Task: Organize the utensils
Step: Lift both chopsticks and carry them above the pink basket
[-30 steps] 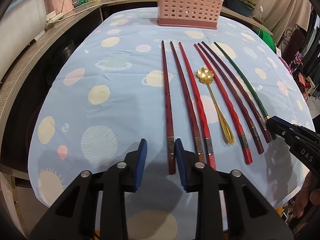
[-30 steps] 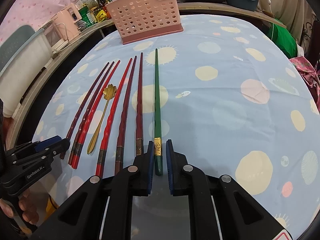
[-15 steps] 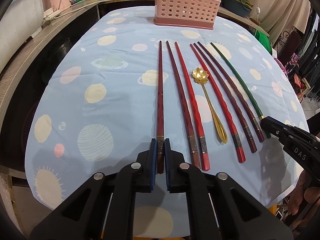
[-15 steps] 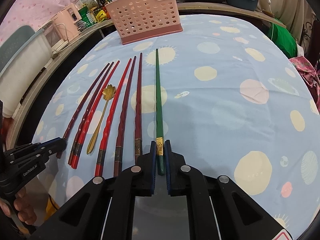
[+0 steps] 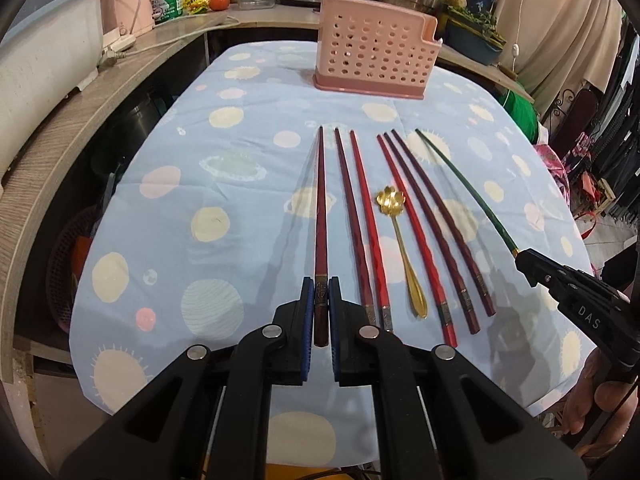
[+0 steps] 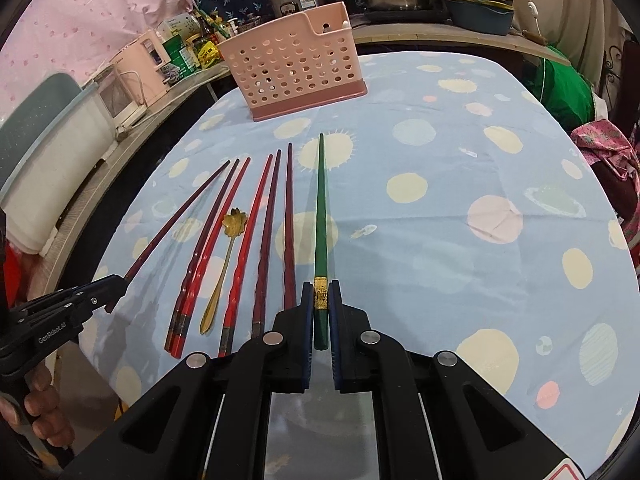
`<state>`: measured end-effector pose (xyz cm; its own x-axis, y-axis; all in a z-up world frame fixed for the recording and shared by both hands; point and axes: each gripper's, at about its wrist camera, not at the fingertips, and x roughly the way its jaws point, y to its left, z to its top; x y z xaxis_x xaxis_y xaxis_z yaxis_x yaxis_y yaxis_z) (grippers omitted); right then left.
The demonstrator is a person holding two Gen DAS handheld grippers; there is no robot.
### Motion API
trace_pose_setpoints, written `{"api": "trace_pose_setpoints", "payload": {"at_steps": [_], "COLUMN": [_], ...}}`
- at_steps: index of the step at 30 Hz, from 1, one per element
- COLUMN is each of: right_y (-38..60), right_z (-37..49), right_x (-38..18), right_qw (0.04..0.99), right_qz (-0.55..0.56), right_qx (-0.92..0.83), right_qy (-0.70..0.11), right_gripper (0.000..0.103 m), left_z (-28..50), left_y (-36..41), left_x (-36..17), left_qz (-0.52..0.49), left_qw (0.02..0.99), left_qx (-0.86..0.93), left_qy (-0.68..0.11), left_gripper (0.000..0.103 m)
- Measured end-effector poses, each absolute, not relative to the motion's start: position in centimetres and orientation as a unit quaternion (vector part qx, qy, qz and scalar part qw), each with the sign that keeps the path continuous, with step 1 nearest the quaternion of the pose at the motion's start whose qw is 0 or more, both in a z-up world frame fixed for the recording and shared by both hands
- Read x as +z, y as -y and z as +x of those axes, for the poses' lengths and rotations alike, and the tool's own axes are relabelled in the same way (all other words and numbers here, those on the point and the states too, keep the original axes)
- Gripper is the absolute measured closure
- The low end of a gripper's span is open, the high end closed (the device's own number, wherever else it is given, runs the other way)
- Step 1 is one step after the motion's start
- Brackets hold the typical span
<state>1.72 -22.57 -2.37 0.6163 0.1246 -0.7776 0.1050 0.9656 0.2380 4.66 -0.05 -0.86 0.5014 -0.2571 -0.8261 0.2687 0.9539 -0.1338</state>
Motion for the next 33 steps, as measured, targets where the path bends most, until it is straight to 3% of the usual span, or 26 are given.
{"api": "trace_pose_setpoints", "payload": {"at_steps": [33], "right_y": [26.9], "right_z": [7.9], "right_x": [10.1], "right_qw": [0.946], "right_qz": [0.121], "right_qx": [-0.005], "right_qy": [-0.302], "right_gripper": [0.096], "left_z": [12.1], "left_y": [-0.5], "left_x": [12.3], "left_qz": [-0.017], "left_qw": [0.929], "left_qx": [-0.133], "left_qy": [-0.345], "left_gripper": [0.096]}}
